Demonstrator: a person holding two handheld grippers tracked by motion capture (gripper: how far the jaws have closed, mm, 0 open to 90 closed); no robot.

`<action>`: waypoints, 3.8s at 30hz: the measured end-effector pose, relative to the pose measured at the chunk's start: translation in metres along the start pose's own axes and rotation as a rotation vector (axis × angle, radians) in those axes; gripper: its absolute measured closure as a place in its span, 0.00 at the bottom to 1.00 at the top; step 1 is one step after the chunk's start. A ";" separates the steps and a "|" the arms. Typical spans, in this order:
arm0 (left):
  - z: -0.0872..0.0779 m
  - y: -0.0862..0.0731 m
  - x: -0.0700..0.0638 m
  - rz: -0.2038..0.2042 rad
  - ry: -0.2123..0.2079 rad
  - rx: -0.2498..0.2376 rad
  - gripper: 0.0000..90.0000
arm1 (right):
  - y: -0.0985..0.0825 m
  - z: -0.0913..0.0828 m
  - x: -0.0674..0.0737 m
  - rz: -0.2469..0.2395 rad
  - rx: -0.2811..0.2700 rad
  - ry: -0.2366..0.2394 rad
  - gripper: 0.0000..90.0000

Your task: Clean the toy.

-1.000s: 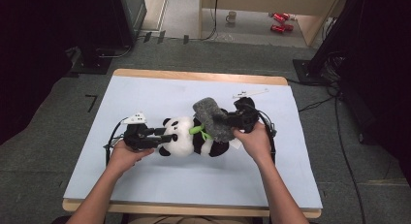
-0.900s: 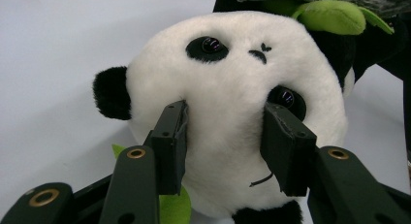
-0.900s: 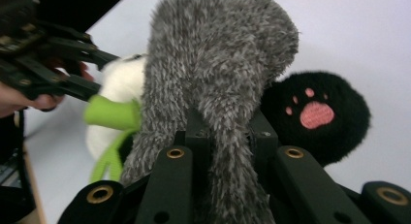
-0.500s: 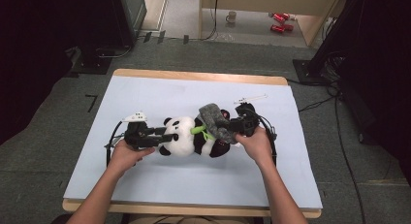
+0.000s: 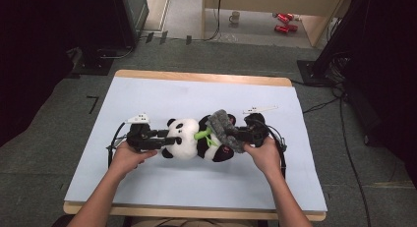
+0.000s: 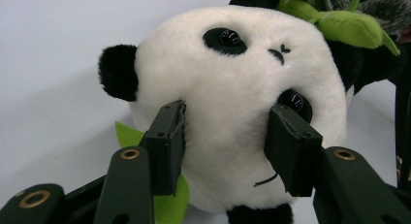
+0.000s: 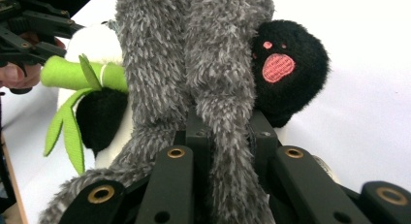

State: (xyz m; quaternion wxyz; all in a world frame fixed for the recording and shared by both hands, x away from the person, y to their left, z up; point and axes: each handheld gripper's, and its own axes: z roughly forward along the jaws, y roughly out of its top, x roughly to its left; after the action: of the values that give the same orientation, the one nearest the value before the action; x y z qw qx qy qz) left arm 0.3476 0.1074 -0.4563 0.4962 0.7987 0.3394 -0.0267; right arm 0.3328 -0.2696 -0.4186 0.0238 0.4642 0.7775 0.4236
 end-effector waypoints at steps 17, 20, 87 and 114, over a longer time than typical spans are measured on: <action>0.001 0.001 0.002 -0.028 0.001 -0.024 0.56 | -0.008 0.001 -0.020 -0.020 0.051 -0.044 0.87; 0.001 0.001 0.002 -0.033 0.003 -0.025 0.56 | -0.011 0.001 -0.027 0.002 0.072 -0.054 0.87; 0.004 0.007 0.012 -0.039 0.004 -0.018 0.54 | -0.018 -0.009 -0.035 0.061 0.101 -0.063 0.87; 0.005 0.008 0.012 -0.028 0.015 -0.026 0.52 | 0.018 -0.046 0.045 0.011 0.068 0.142 0.86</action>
State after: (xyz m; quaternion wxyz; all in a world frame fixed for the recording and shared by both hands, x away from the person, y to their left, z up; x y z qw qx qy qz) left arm 0.3629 0.1071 -0.4575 0.5034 0.7875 0.3547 -0.0233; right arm 0.2997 -0.2616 -0.3605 -0.0495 0.4378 0.7886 0.4289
